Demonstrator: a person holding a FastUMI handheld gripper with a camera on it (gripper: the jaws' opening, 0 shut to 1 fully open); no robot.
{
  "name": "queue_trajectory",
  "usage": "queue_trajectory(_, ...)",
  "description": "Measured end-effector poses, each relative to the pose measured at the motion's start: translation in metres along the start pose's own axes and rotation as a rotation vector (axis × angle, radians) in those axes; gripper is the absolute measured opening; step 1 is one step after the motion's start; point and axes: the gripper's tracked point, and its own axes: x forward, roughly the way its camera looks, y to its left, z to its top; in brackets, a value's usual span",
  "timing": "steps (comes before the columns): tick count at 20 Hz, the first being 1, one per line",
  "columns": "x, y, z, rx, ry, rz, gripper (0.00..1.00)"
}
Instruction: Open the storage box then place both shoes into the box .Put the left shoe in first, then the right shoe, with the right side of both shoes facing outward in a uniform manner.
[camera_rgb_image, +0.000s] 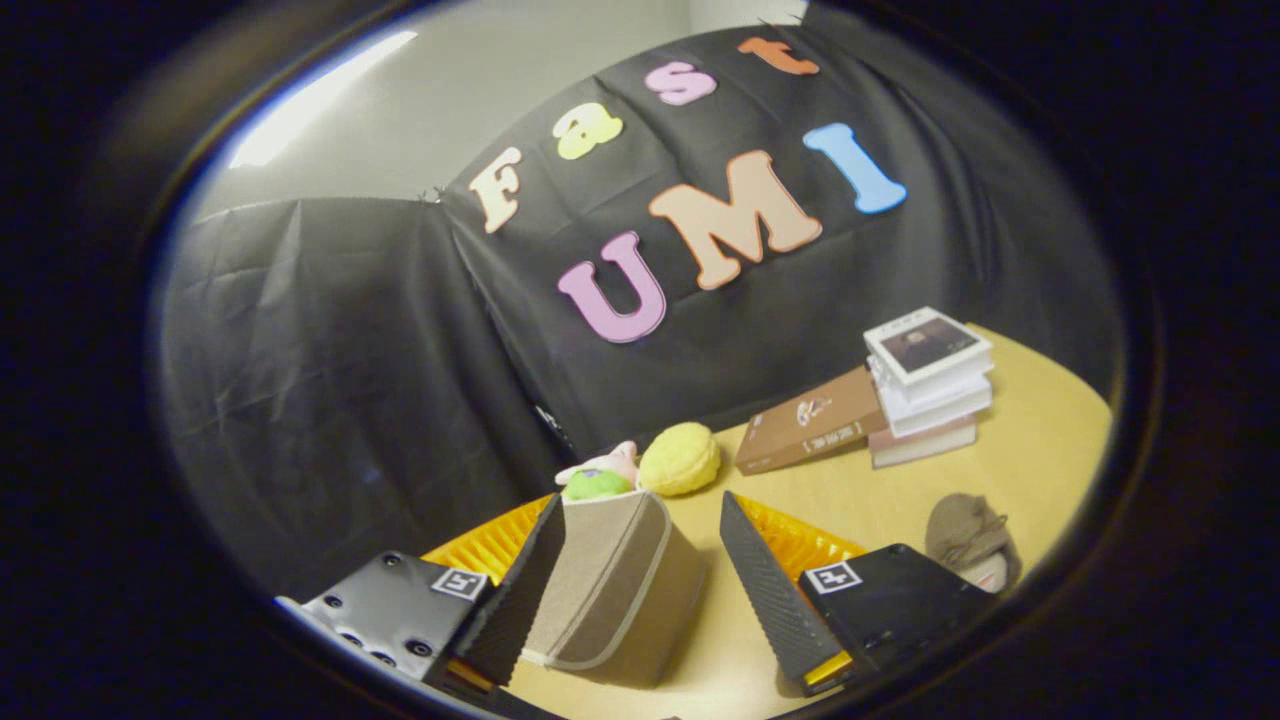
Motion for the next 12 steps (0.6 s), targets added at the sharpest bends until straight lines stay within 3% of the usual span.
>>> queue_trajectory(12, 0.025, 0.011, -0.071, 0.399, 0.209, 0.074, 1.00)
